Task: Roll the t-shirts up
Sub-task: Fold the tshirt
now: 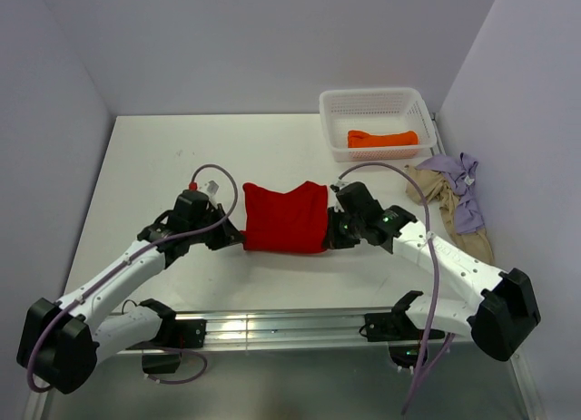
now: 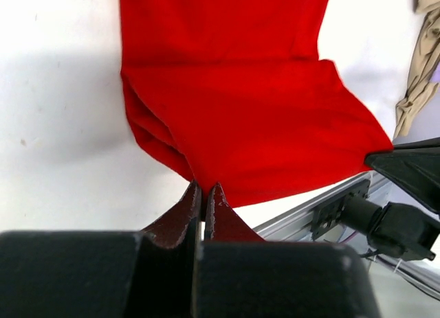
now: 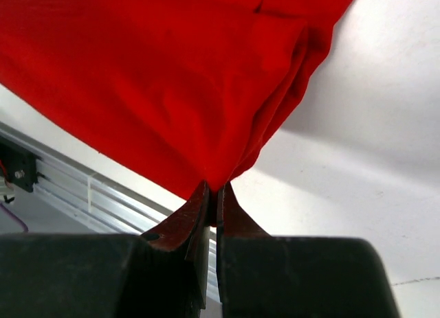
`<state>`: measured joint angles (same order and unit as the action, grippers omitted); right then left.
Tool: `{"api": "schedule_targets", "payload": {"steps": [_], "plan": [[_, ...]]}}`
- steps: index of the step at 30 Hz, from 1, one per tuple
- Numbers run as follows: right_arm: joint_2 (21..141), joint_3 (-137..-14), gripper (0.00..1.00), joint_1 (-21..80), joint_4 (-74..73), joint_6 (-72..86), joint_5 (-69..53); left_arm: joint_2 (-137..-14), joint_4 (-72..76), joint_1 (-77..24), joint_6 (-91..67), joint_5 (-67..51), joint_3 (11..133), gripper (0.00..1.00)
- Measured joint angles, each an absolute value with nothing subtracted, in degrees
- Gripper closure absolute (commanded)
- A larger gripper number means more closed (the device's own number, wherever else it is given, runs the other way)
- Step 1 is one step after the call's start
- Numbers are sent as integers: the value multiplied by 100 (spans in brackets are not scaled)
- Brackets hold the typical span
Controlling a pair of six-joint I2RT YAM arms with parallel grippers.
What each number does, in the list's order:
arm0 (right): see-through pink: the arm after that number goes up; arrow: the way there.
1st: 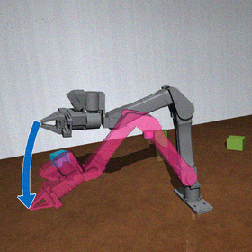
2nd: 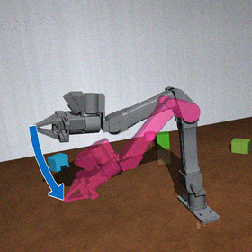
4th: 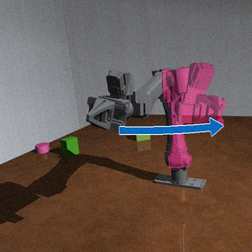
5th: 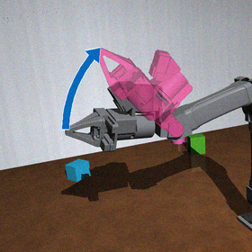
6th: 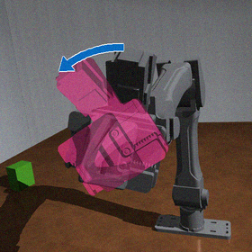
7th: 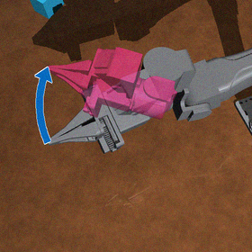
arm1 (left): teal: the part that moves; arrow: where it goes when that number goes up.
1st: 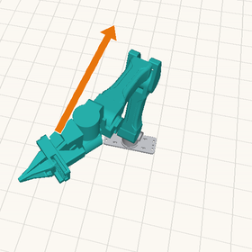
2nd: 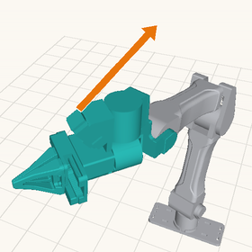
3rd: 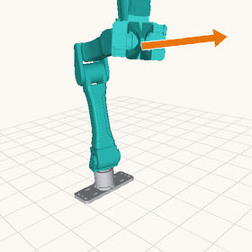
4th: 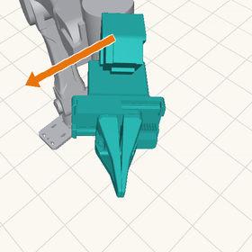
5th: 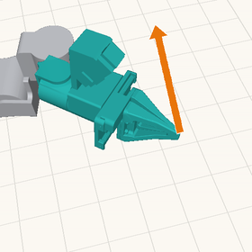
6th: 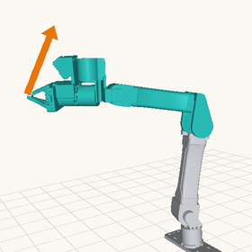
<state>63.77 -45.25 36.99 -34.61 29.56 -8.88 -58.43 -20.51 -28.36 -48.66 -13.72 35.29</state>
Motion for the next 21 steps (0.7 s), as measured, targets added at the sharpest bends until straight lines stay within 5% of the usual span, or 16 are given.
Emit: {"api": "schedule_targets", "payload": {"steps": [21], "plan": [[9476, -6147, 100, 2274, -2978, 2383, -1535, -9314, -1275, -1857, -4414, -2056, 5262, 100]]}}
